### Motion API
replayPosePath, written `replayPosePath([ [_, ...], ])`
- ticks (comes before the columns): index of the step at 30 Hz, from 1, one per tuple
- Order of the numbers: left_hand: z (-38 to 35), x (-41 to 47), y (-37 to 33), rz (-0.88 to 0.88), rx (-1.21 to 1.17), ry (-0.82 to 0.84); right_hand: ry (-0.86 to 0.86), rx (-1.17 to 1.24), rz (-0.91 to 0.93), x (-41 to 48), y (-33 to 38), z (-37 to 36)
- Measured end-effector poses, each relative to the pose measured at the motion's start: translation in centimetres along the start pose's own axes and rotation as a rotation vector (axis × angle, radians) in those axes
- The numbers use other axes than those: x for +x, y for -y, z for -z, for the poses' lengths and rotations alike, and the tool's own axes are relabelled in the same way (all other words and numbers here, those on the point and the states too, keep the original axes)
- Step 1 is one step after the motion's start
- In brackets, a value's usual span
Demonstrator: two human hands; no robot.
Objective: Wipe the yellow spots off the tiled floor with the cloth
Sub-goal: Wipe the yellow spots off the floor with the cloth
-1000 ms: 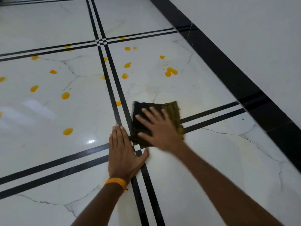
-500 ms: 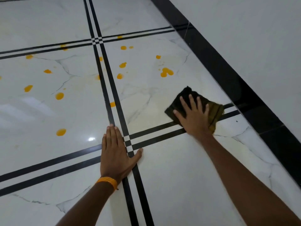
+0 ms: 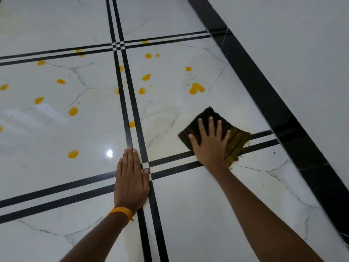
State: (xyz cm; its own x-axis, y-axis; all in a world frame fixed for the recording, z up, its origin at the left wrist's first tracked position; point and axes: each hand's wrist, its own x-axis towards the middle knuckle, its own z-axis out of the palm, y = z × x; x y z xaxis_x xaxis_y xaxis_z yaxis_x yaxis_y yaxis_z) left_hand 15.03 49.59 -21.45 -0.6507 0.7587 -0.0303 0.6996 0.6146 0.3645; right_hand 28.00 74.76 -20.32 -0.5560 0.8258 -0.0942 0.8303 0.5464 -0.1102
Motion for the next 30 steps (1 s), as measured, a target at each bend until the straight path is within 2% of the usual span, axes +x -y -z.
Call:
replayPosePath([
  [2,-0.1,0.8,0.1,-0.003,-0.007,-0.013,-0.006,-0.016,0.117,-0.7,3.2,-0.1],
  [4,0.0,0.8,0.0,0.000,-0.014,-0.007,0.033,-0.036,0.323,-4.4,5.0,-0.8],
  [6,0.0,0.7,-0.1,0.006,-0.020,-0.034,0.051,-0.048,0.435,-7.3,3.4,-0.9],
  [8,-0.1,0.5,0.3,0.002,-0.027,-0.046,0.045,-0.038,0.422,-6.8,0.0,-0.7],
  [10,-0.2,0.6,0.3,0.010,-0.037,-0.083,0.011,-0.063,0.258,-3.7,-2.2,-0.2],
  [12,-0.3,1.5,0.3,0.013,-0.010,-0.112,-0.013,-0.026,0.104,0.0,-1.3,-0.1],
  [13,-0.3,2.0,0.3,0.022,-0.001,-0.119,-0.019,-0.011,0.094,0.7,0.5,-0.3],
  [16,0.0,3.6,1.1,0.074,0.077,-0.109,-0.035,-0.001,0.306,-1.8,6.6,-1.4],
  [19,0.5,4.6,2.4,0.062,0.182,-0.072,0.008,-0.028,0.529,-4.6,5.3,-1.3],
  [20,0.7,4.6,2.9,0.048,0.195,-0.050,0.012,-0.032,0.527,-3.7,3.7,-1.2],
  [22,1.0,4.8,3.6,0.049,0.194,-0.041,-0.024,-0.039,0.389,0.5,1.8,-0.6],
  [24,1.0,4.9,3.8,0.058,0.190,-0.055,-0.039,-0.046,0.237,5.3,3.6,-0.3],
  [25,0.9,4.9,3.8,0.061,0.191,-0.047,-0.020,-0.041,0.240,6.6,6.1,-0.4],
  [28,0.9,4.8,3.7,0.107,0.145,-0.063,0.004,-0.030,0.500,5.2,12.9,-1.5],
  [30,1.0,4.8,3.3,0.154,0.101,-0.048,0.020,-0.027,0.647,4.3,12.5,-1.6],
])
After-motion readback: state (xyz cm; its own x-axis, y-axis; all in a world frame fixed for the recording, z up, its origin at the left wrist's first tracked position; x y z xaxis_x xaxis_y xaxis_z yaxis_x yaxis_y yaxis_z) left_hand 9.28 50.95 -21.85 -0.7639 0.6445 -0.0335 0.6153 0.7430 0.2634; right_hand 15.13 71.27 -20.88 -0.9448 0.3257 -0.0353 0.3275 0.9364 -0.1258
